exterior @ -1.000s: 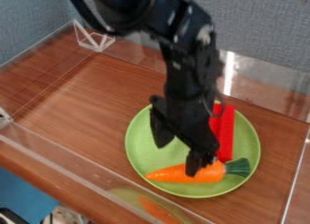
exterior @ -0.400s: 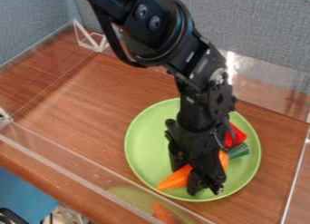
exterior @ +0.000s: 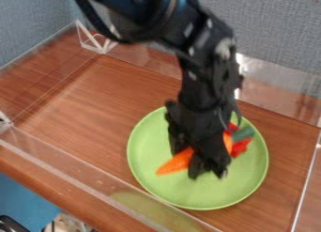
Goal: Move the carrot from the green plate to the table
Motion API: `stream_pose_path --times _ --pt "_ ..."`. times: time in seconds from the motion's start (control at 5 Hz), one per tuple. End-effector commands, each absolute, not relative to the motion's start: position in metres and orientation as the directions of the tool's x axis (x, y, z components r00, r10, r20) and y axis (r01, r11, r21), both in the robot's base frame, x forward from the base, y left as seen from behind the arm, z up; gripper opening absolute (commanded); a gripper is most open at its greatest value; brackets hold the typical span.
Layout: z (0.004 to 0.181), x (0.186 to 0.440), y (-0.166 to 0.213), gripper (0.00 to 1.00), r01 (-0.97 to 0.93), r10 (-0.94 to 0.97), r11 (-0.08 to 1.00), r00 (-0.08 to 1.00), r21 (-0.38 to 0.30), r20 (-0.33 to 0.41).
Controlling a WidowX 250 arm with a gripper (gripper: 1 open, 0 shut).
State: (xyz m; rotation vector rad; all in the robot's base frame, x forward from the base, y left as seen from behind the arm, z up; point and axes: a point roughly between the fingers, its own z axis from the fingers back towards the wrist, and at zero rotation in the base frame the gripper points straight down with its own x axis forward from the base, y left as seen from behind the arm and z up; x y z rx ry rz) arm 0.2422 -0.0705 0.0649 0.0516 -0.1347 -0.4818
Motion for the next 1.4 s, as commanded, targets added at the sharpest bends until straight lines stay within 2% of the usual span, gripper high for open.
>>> stream_pose_path --times 0.0,0.2,0.4,0.8,1.2 --pt "0.107 0.259 -0.054 0.00 0.348 -0.364 0.931 0.911 0.114 0.195" --pt "0.129 0.275 -0.018 0.00 0.198 -0.224 0.971 0.951 0.135 0.214" --pt "0.121 0.274 0.022 0.00 0.027 -0.055 0.989 0.980 0.147 0.191" --pt "0.082 0.269 0.098 0.00 -0.234 0.212 0.961 0.965 0.145 0.152" --pt "0.036 0.278 0.093 0.00 -0.246 0.232 0.962 0.966 0.119 0.116"
